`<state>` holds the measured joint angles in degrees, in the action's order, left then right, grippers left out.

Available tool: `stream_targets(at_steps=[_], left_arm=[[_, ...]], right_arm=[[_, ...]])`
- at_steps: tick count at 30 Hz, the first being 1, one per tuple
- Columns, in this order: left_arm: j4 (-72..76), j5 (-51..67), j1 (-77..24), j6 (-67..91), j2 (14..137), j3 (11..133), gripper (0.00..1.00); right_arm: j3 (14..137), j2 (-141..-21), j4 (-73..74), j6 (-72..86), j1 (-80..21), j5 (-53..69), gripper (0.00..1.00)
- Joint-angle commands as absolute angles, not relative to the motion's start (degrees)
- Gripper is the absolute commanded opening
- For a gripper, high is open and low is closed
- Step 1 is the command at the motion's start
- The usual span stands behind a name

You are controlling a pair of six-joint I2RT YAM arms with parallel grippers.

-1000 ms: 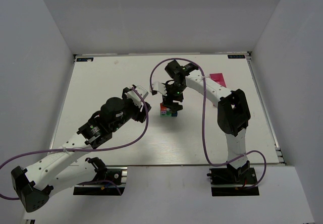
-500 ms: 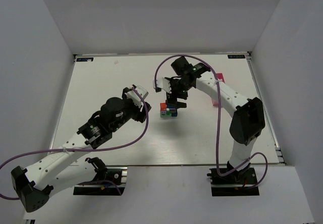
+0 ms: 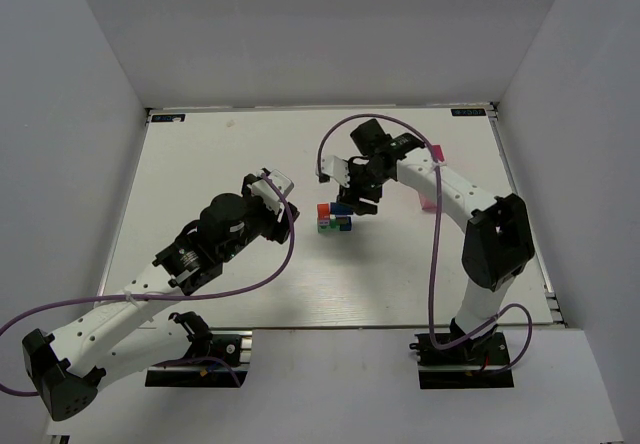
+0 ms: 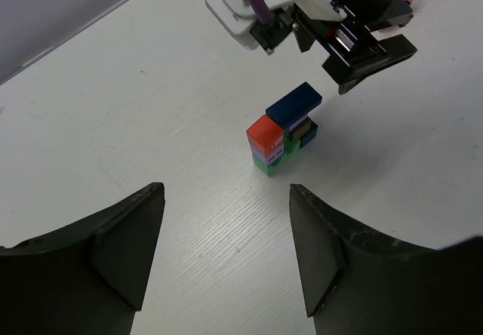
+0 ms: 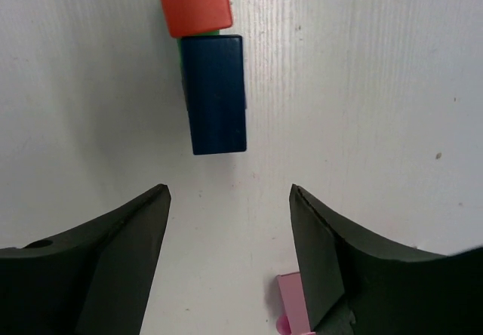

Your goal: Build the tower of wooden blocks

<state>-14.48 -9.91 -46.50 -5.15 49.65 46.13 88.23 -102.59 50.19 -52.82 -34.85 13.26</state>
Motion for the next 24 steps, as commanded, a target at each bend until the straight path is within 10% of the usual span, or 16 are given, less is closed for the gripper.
stream_targets(at_steps=[1, 14, 24], left_arm=[[-13.27, -10.28, -46.32, -5.36, 48.52, 45.79, 0.77], [-13.27, -9.76, -46.32, -5.36, 48.52, 45.79, 0.77], [-13.27, -9.76, -46.32, -5.36, 48.52, 45.79, 0.77]], right_arm=[[88.15, -101.69, 47.29, -50.02, -33.93, 13.09, 0.70], [89.74, -108.02, 45.62, -44.21, -32.43, 9.58, 0.23], [90.70, -109.42, 45.26, -40.87, -31.55, 12.83, 0.20]])
